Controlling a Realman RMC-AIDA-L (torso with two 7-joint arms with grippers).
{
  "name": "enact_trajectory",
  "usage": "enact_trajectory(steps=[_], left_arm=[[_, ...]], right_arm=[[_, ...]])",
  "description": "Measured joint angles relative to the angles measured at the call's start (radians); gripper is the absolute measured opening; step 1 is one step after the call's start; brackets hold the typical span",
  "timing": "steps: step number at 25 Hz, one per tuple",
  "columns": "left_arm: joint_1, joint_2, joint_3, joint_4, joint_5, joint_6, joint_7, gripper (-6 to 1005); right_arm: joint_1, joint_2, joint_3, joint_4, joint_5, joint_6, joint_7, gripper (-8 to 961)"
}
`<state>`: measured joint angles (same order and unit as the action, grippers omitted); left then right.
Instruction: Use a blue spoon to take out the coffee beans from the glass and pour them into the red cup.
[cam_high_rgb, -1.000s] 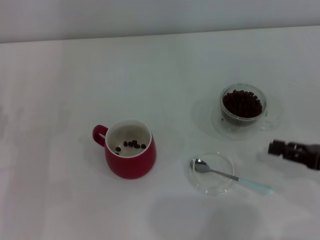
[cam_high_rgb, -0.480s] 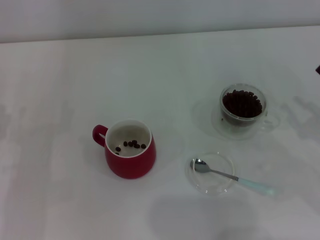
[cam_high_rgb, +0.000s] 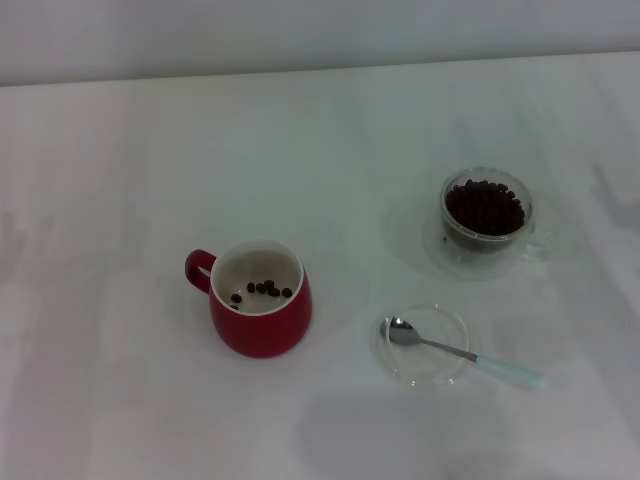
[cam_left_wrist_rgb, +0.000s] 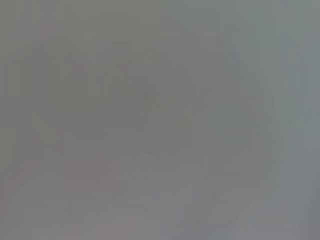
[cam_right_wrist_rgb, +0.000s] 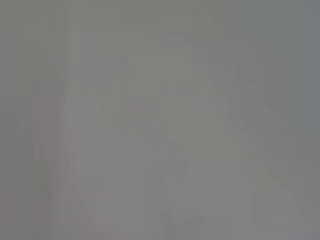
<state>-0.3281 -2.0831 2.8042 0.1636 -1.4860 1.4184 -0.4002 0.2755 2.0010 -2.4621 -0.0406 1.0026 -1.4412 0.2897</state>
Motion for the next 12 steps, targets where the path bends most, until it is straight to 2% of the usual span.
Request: enact_trajectory(steps=[5, 12], left_arm=[[-0.010, -0.001, 0.000, -0.003, 0.031, -0.042, 0.031, 893], [-0.036, -0.002, 0.000, -0.002, 0.039, -0.120, 0.093, 893]], right_arm=[[0.011, 0.002, 0.028, -0.025, 0.001, 0.049, -0.045, 845], [0.034, 0.005, 0.208, -0.096, 0.003, 0.233, -0.050, 874]])
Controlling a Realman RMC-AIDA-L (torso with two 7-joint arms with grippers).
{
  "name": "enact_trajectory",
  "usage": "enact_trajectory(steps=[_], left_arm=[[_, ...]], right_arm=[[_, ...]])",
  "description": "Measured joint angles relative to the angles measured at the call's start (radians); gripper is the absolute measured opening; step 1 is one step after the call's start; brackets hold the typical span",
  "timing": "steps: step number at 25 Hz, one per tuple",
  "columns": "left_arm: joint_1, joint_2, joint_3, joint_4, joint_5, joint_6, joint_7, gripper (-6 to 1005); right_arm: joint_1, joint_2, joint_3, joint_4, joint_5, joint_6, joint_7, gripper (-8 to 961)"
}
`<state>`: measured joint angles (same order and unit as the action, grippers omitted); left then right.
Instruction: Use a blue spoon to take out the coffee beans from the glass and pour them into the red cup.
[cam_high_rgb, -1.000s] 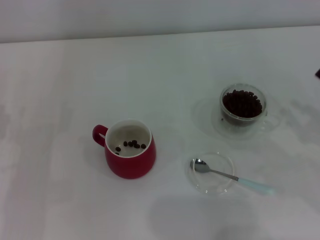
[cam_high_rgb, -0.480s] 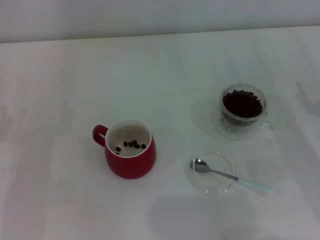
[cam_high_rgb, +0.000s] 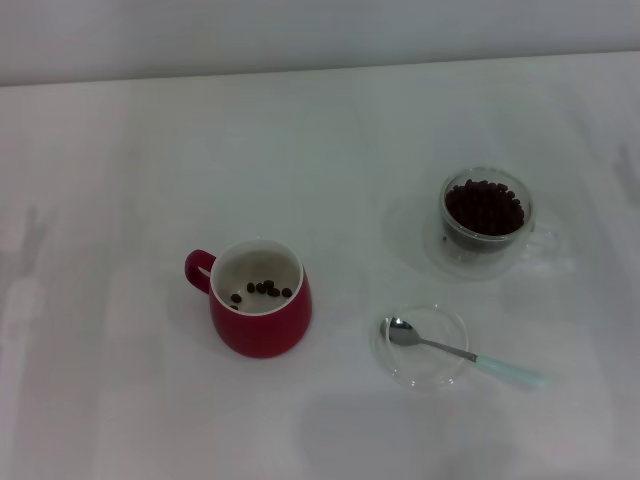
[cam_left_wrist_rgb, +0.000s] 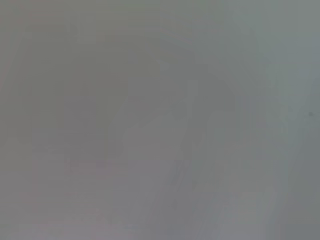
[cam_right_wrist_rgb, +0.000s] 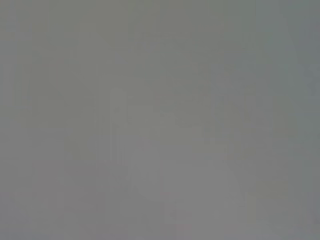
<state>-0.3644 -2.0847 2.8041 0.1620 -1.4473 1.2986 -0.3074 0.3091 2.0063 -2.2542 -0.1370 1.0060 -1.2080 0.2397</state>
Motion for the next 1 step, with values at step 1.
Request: enact_trajectory(steps=[1], left_arm=[[0.000, 0.000, 0.000, 0.000, 0.000, 0.000, 0.000, 893]], right_arm=[[0.006, 0.000, 0.008, 0.001, 0.000, 0.018, -0.005, 874]])
